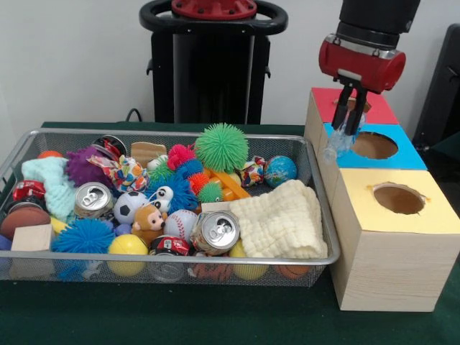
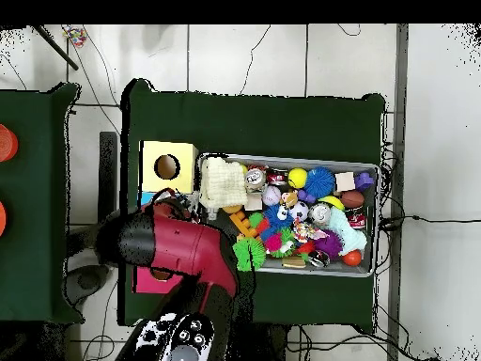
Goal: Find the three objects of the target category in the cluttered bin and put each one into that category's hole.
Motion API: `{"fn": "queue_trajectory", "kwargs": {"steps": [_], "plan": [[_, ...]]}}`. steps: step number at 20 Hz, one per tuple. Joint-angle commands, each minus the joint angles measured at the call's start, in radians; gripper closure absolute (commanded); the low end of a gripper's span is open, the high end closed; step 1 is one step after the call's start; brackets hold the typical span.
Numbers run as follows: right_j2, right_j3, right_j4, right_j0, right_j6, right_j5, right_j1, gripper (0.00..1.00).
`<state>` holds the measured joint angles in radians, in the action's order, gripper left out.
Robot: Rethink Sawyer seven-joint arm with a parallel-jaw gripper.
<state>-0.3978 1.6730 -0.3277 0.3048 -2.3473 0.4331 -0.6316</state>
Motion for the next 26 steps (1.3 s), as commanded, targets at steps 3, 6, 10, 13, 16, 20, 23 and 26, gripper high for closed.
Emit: {"fn": "queue_trajectory", "kwargs": {"steps": [3, 6, 10, 13, 16, 20, 23, 26], "plan": [[0.005, -0.053, -0.026, 0.106, -0.241, 0.036, 0.104, 1.00], [0.006, -0.056, -0.043, 0.134, -0.252, 0.059, 0.092, 1.00], [-0.018, -0.076, -0.059, 0.178, -0.273, 0.079, 0.107, 1.00], [-0.012, -0.067, -0.075, 0.190, -0.267, 0.049, 0.115, 1.00], [0.008, -0.038, -0.084, 0.180, -0.241, 0.007, 0.105, 1.00], [0.085, 0.048, -0.077, 0.117, -0.176, -0.097, 0.061, 1.00], [0.174, 0.140, -0.054, 0.034, -0.118, -0.193, 0.007, 1.00], [0.228, 0.204, -0.015, -0.040, -0.081, -0.241, -0.031, 1.00]]}}
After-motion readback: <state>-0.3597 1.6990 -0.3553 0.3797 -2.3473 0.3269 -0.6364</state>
